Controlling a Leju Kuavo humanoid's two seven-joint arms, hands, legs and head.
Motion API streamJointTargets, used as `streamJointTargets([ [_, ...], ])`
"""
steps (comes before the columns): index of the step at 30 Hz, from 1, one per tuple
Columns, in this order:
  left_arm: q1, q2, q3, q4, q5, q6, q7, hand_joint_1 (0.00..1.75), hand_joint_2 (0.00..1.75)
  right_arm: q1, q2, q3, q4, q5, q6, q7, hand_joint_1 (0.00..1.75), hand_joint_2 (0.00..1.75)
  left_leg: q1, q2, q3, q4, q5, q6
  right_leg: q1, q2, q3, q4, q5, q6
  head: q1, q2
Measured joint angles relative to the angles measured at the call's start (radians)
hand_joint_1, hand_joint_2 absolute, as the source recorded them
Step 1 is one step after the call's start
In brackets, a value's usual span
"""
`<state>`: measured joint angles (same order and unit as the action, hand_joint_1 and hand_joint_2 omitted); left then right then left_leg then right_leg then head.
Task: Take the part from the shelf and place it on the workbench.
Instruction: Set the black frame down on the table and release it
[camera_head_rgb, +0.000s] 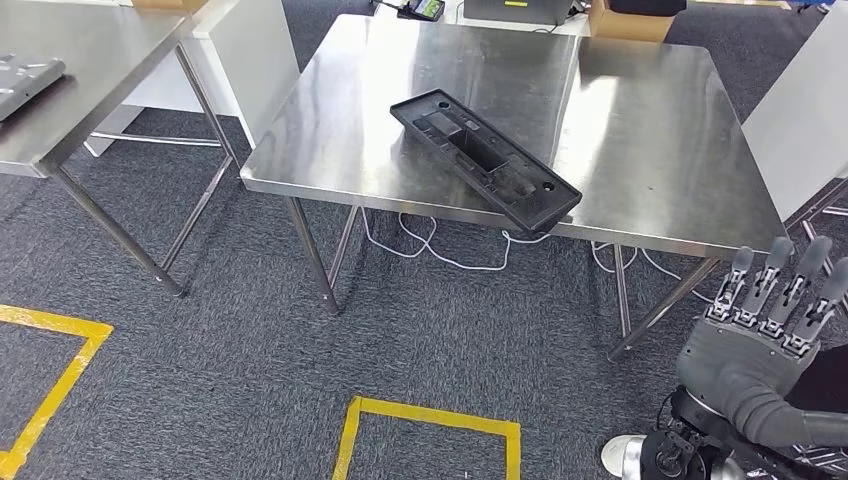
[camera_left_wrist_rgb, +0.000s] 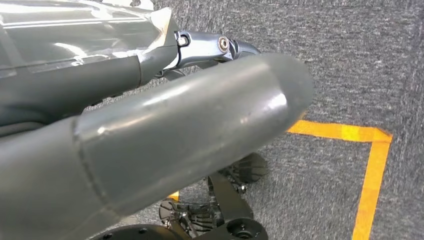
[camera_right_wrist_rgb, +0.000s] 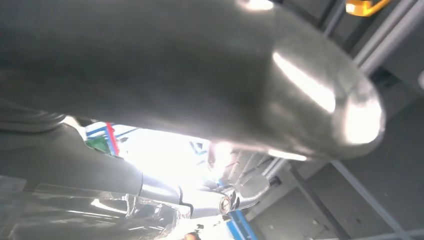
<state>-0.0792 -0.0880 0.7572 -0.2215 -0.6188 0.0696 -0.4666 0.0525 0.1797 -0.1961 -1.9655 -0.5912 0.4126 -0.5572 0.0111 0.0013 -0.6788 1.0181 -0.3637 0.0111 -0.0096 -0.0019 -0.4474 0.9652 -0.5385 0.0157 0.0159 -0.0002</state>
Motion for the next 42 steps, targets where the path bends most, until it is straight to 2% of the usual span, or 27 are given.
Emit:
streamJointTargets([
  [1, 0.001, 0.001, 0.000, 0.000, -0.001, 0.000, 0.000, 0.00, 0.00, 0.000, 0.000, 0.002, 0.001, 0.000, -0.001, 0.000, 0.00, 0.00, 0.002, -0.002, -0.010, 0.031, -0.040, -0.004, -0.005, -0.002, -0.008, 0.000, 0.010, -0.014, -0.002, 0.000],
  [3, 0.003, 0.001, 0.000, 0.000, -0.002, 0.001, 0.000, 0.00, 0.00, -0.001, -0.001, 0.005, 0.003, 0.000, -0.005, 0.000, 0.00, 0.00, 0.006, -0.003, -0.035, 0.145, -0.152, -0.012, -0.003, -0.006, -0.028, 0.000, 0.031, -0.034, -0.004, 0.000],
  [4, 0.003, 0.001, 0.000, 0.000, -0.003, 0.001, 0.000, 0.00, 0.00, -0.001, -0.001, 0.006, 0.004, -0.001, -0.009, 0.000, 0.00, 0.00, 0.007, -0.003, -0.044, 0.211, -0.192, -0.014, 0.000, -0.008, -0.038, 0.001, 0.041, -0.038, -0.005, 0.000],
  [5, 0.003, 0.002, 0.000, 0.000, -0.004, 0.001, 0.000, 0.00, 0.00, -0.002, -0.001, 0.006, 0.005, -0.001, -0.013, 0.000, 0.00, 0.00, 0.008, -0.003, -0.047, 0.262, -0.205, -0.016, 0.002, -0.009, -0.050, 0.003, 0.051, -0.038, -0.005, 0.000],
  [7, 0.003, 0.002, 0.000, 0.000, -0.006, 0.001, 0.000, 0.00, 0.00, -0.002, -0.002, 0.006, 0.006, -0.001, -0.018, 0.000, 0.00, 0.00, 0.009, -0.003, -0.012, 0.279, -0.167, -0.017, 0.004, -0.009, -0.077, 0.011, 0.069, -0.034, -0.006, 0.000],
  [9, 0.002, 0.002, 0.000, 0.000, -0.006, 0.002, 0.000, 0.00, 0.00, -0.002, -0.004, 0.007, 0.006, -0.001, -0.020, 0.000, 0.00, 0.00, 0.009, -0.004, 0.080, 0.172, -0.128, -0.011, 0.005, -0.008, -0.103, 0.024, 0.079, -0.025, -0.006, 0.000],
  [11, 0.001, 0.002, 0.000, 0.000, -0.007, 0.002, 0.000, 0.00, 0.00, -0.003, -0.006, 0.011, 0.006, 0.000, -0.021, 0.000, 0.00, 0.00, 0.006, -0.006, 0.160, 0.051, -0.138, -0.003, 0.008, -0.009, -0.118, 0.034, 0.089, -0.013, -0.005, 0.000],
  [12, 0.001, 0.003, 0.000, 0.000, -0.007, 0.003, 0.000, 0.00, 0.00, -0.004, -0.007, 0.014, 0.007, 0.002, -0.023, 0.000, 0.00, 0.00, 0.002, -0.007, 0.175, 0.021, -0.148, 0.001, 0.008, -0.010, -0.124, 0.037, 0.096, -0.006, -0.004, 0.000],
  [14, 0.001, 0.002, 0.000, 0.000, -0.008, 0.004, 0.000, 0.00, 0.00, -0.006, -0.008, 0.021, 0.010, 0.007, -0.028, 0.001, 0.00, 0.00, 0.000, -0.005, 0.172, -0.001, -0.144, 0.010, 0.009, -0.011, -0.136, 0.041, 0.106, 0.008, -0.004, 0.000],
  [15, 0.001, 0.002, 0.001, 0.001, -0.008, 0.004, 0.000, 0.00, 0.00, -0.006, -0.010, 0.023, 0.012, 0.011, -0.031, 0.002, 0.00, 0.00, 0.001, -0.003, 0.167, -0.009, -0.138, 0.018, 0.009, -0.010, -0.146, 0.051, 0.097, 0.011, -0.004, 0.000],
  [17, 0.000, 0.002, 0.001, 0.001, -0.008, 0.005, 0.000, 0.00, 0.00, -0.008, -0.015, 0.027, 0.018, 0.025, -0.041, 0.003, 0.00, 0.00, 0.005, 0.001, 0.148, -0.022, -0.119, 0.035, 0.009, -0.007, -0.177, 0.116, 0.035, 0.004, 0.002, 0.000],
  [19, 0.000, 0.002, 0.002, 0.001, -0.008, 0.005, 0.000, 0.00, 0.00, -0.010, -0.021, 0.031, 0.026, 0.051, -0.058, 0.004, 0.00, 0.00, 0.002, 0.004, 0.120, -0.022, -0.096, 0.043, 0.004, -0.004, -0.210, 0.236, -0.042, -0.001, 0.007, 0.000],
  [20, 0.001, 0.002, 0.003, 0.001, -0.008, 0.005, 0.000, 0.00, 0.00, -0.010, -0.023, 0.034, 0.031, 0.069, -0.070, 0.005, 0.00, 0.00, 0.001, 0.005, 0.105, -0.021, -0.085, 0.043, 0.001, -0.004, -0.215, 0.288, -0.061, 0.003, 0.008, 0.000],
  [21, 0.001, 0.002, 0.005, 0.001, -0.008, 0.006, 0.000, 0.00, 0.00, -0.011, -0.027, 0.038, 0.036, 0.088, -0.085, 0.005, 0.00, 0.00, 0.000, 0.006, 0.091, -0.021, -0.073, 0.042, -0.002, -0.004, -0.210, 0.313, -0.060, 0.013, 0.008, 0.000],
  [23, 0.001, 0.002, 0.009, 0.001, -0.009, 0.006, 0.000, 0.00, 0.00, -0.013, -0.036, 0.051, 0.047, 0.129, -0.118, 0.005, 0.00, 0.00, 0.001, 0.008, 0.063, -0.019, -0.051, 0.036, -0.007, -0.004, -0.150, 0.261, -0.018, 0.038, 0.009, 0.000],
  [25, 0.001, 0.002, 0.015, 0.001, -0.010, 0.007, 0.000, 0.00, 0.00, -0.021, -0.045, 0.067, 0.060, 0.193, -0.169, 0.006, 0.00, 0.00, 0.000, 0.008, 0.038, -0.015, -0.029, 0.025, -0.008, -0.003, -0.048, 0.112, 0.002, 0.045, 0.009, 0.000],
  [27, 0.001, 0.001, 0.021, 0.001, -0.011, 0.012, -0.001, 0.00, 0.00, -0.031, -0.054, 0.086, 0.084, 0.336, -0.274, 0.021, 0.00, 0.00, -0.002, 0.008, 0.027, -0.015, -0.008, 0.012, 0.000, 0.000, 0.004, 0.011, -0.009, 0.031, 0.007, 0.000],
  [28, 0.002, 0.001, 0.023, 0.001, -0.012, 0.014, -0.001, 0.00, 0.00, -0.037, -0.062, 0.098, 0.107, 0.432, -0.341, 0.038, 0.00, 0.00, -0.002, 0.009, 0.025, -0.018, 0.003, 0.006, 0.006, 0.001, 0.006, -0.004, -0.010, 0.021, 0.006, 0.000],
  [30, 0.004, 0.001, 0.028, 0.001, -0.017, 0.017, -0.001, 0.00, 0.00, -0.052, -0.078, 0.124, 0.187, 0.606, -0.467, 0.077, 0.00, 0.00, 0.003, 0.008, 0.018, -0.016, 0.005, -0.006, 0.000, 0.000, -0.012, -0.001, 0.008, 0.002, 0.003, 0.000],
  [32, 0.006, 0.001, 0.032, 0.001, -0.023, 0.019, 0.001, 0.00, 0.00, -0.070, -0.089, 0.151, 0.302, 0.739, -0.569, 0.124, 0.00, 0.00, 0.008, 0.004, -0.004, 0.039, -0.068, -0.013, -0.008, -0.004, -0.032, -0.002, 0.032, -0.023, -0.002, 0.000],
  [34, 0.008, 0.000, 0.037, 0.001, -0.030, 0.020, 0.003, 0.00, 0.00, -0.091, -0.094, 0.167, 0.440, 0.820, -0.643, 0.168, 0.00, 0.00, 0.010, 0.000, -0.035, 0.166, -0.178, -0.018, -0.003, -0.006, -0.054, -0.001, 0.056, -0.039, -0.005, 0.000],
  [35, 0.008, -0.001, 0.039, 0.001, -0.035, 0.019, 0.003, 0.00, 0.00, -0.102, -0.096, 0.170, 0.517, 0.837, -0.670, 0.180, 0.00, 0.00, 0.010, -0.002, -0.046, 0.229, -0.206, -0.021, 0.001, -0.007, -0.067, 0.000, 0.068, -0.041, -0.005, 0.000],
  [36, 0.008, -0.001, 0.042, 0.001, -0.042, 0.018, 0.005, 0.00, 0.00, -0.115, -0.098, 0.169, 0.603, 0.847, -0.697, 0.191, 0.00, 0.00, 0.011, -0.002, -0.047, 0.272, -0.210, -0.023, 0.003, -0.007, -0.081, 0.000, 0.079, -0.041, -0.005, 0.000],
  [38, 0.008, -0.001, 0.044, 0.001, -0.057, 0.014, 0.010, 0.00, 0.00, -0.142, -0.105, 0.159, 0.789, 0.854, -0.748, 0.196, 0.00, 0.00, 0.013, -0.002, -0.005, 0.267, -0.157, -0.024, 0.005, -0.007, -0.110, 0.003, 0.099, -0.035, -0.006, 0.000],
  [39, 0.008, -0.001, 0.044, 0.001, -0.066, 0.012, 0.014, 0.00, 0.00, -0.157, -0.110, 0.150, 0.883, 0.855, -0.771, 0.192, 0.00, 0.00, 0.015, -0.003, 0.040, 0.218, -0.132, -0.022, 0.006, -0.007, -0.123, 0.007, 0.108, -0.031, -0.006, 0.000],
  [40, 0.008, -0.001, 0.044, 0.001, -0.074, 0.010, 0.019, 0.00, 0.00, -0.169, -0.115, 0.138, 0.970, 0.857, -0.791, 0.189, 0.00, 0.00, 0.015, -0.005, 0.096, 0.150, -0.125, -0.020, 0.007, -0.007, -0.135, 0.012, 0.114, -0.026, -0.006, 0.000],
  [42, 0.007, -0.001, 0.044, 0.001, -0.086, 0.006, 0.027, 0.00, 0.00, -0.192, -0.127, 0.117, 1.119, 0.866, -0.823, 0.196, 0.00, 0.00, 0.013, -0.008, 0.184, 0.024, -0.153, -0.012, 0.011, -0.008, -0.151, 0.023, 0.126, -0.013, -0.005, 0.000],
])
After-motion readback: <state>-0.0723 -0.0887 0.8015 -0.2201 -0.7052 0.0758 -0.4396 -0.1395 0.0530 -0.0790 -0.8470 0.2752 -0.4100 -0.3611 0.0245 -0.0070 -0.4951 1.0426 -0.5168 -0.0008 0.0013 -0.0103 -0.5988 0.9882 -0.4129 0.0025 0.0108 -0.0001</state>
